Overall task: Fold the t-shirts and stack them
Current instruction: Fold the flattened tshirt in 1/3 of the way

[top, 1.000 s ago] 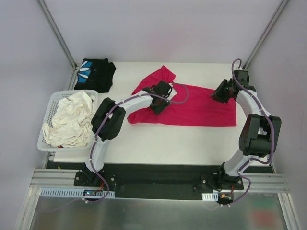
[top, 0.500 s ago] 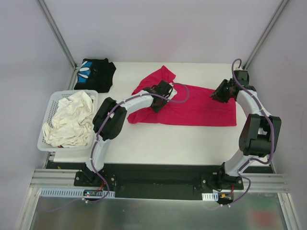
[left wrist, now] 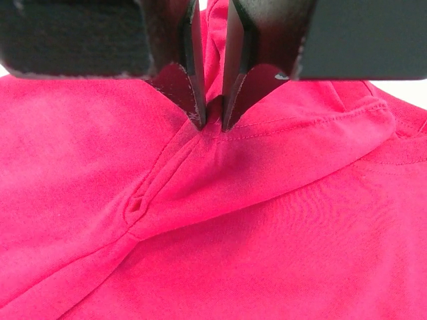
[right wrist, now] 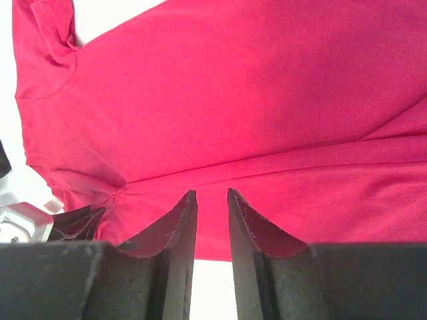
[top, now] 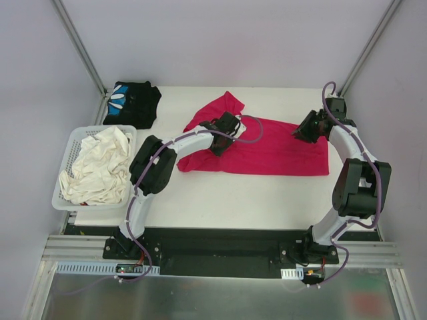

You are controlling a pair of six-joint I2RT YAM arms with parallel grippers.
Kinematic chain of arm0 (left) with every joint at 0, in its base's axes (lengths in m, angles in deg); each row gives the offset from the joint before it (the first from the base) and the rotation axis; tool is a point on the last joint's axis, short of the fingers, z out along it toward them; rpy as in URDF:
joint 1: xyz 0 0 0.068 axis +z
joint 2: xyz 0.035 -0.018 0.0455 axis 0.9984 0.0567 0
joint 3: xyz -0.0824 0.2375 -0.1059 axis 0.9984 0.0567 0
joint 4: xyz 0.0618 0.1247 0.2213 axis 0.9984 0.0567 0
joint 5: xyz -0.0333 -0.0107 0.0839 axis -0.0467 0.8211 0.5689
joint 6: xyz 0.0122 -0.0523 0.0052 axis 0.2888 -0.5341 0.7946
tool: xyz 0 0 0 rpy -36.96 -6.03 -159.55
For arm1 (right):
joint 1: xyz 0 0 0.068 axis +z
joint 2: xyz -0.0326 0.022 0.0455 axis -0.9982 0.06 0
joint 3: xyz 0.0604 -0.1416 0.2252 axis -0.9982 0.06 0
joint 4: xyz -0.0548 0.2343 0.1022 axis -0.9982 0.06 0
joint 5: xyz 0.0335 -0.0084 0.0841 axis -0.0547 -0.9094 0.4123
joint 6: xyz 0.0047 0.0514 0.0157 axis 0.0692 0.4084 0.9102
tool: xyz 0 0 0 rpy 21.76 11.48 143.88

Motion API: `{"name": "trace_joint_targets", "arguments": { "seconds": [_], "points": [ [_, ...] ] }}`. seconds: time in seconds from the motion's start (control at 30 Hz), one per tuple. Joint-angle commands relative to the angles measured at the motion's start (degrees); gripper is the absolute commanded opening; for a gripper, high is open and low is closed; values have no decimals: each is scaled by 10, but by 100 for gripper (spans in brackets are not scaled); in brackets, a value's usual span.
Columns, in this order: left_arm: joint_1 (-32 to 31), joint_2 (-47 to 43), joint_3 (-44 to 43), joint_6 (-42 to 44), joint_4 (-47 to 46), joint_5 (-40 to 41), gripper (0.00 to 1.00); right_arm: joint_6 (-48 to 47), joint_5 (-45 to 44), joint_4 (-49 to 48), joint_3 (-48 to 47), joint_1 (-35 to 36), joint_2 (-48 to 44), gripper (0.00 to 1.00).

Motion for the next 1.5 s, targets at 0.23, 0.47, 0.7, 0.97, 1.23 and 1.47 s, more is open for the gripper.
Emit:
{"name": "trace_joint_targets", "arguments": {
  "seconds": [0.23, 0.47, 0.7, 0.97, 1.23, 1.47],
  "points": [
    [-12, -26, -48, -29, 6, 107, 15, -3, 10, -19, -5, -3, -6, 27],
    [-12, -6, -127, -26, 6, 132, 17, 0, 12, -20, -6, 1, -3, 27],
    [-12, 39, -179, -27, 5, 121, 17, -3, 8, -20, -7, 1, -8, 27],
    [-11, 54, -184, -34, 5, 110, 17, 0, 15, -19, -17, 1, 2, 27],
    [-6, 49, -161, -30, 5, 132, 35, -2, 18, -20, -13, 2, 5, 27],
    [-6, 52, -156, -29, 5, 116, 36, -4, 12, -20, -10, 2, -5, 28]
  ]
}}
